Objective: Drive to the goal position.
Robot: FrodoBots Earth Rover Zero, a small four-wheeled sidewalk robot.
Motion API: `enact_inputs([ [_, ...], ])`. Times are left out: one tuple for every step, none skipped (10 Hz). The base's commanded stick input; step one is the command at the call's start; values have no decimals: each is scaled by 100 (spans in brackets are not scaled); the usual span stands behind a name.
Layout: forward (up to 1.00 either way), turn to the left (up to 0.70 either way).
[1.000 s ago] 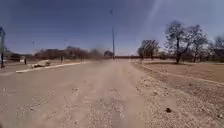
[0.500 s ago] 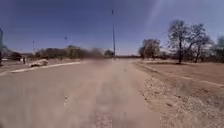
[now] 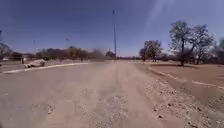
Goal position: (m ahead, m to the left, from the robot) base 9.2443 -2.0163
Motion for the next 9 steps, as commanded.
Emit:
enact_inputs([
  [100,0],
  [100,0],
  [100,-3],
  [100,-16],
  [100,-25],
  [100,-13],
  [100,-2],
  [100,0],
  [100,0],
])
